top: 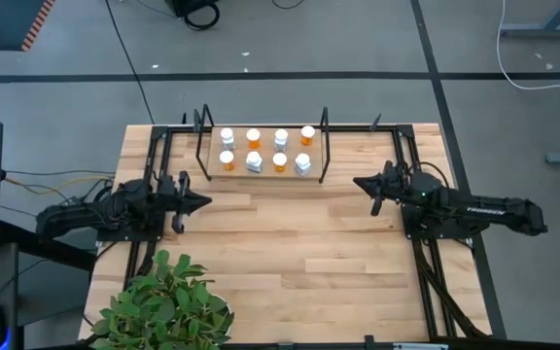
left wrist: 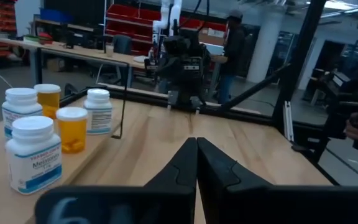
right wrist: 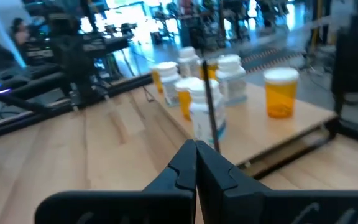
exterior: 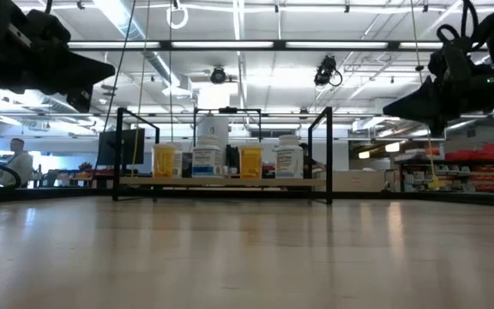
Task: Pick and place medicine bottles onto shelf by color
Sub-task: Return to Home Position
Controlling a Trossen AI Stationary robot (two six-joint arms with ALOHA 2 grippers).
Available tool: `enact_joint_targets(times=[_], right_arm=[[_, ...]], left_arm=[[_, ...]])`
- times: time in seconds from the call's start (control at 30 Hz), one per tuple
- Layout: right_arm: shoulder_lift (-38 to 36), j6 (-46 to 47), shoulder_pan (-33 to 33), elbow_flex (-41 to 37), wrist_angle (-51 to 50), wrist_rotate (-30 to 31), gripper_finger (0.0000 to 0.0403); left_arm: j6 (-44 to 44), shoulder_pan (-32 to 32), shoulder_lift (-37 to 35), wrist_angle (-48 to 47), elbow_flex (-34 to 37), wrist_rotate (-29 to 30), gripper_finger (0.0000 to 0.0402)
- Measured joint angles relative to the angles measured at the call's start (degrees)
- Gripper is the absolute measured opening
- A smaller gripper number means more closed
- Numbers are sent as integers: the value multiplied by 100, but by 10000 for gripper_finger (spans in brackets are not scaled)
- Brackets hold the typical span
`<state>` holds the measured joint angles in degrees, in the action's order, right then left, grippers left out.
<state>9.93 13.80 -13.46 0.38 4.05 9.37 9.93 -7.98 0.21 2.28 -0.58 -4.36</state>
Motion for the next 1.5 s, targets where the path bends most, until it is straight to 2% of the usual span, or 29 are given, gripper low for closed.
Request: enact_joint_targets(times=[0.2, 0.43, 0.7, 1.13, 1.5], right_arm=[[-16, -573, 338, 0, 215, -70, 6], [-17, -1039, 712, 0, 368, -387, 6], [-17, -1384, 964, 0, 543, -387, 6], [-17, -1096, 965, 0, 467, -387, 6], [-17, -1086, 963, 0, 466, -387, 6]], left_arm=[[-158, 119, 14, 20, 7, -1, 4], [-309, 171, 13, 36, 9, -6, 22], [-310, 184, 13, 40, 11, -2, 6], [-310, 184, 13, 44, 13, -2, 40], [-309, 184, 13, 46, 13, -2, 28]])
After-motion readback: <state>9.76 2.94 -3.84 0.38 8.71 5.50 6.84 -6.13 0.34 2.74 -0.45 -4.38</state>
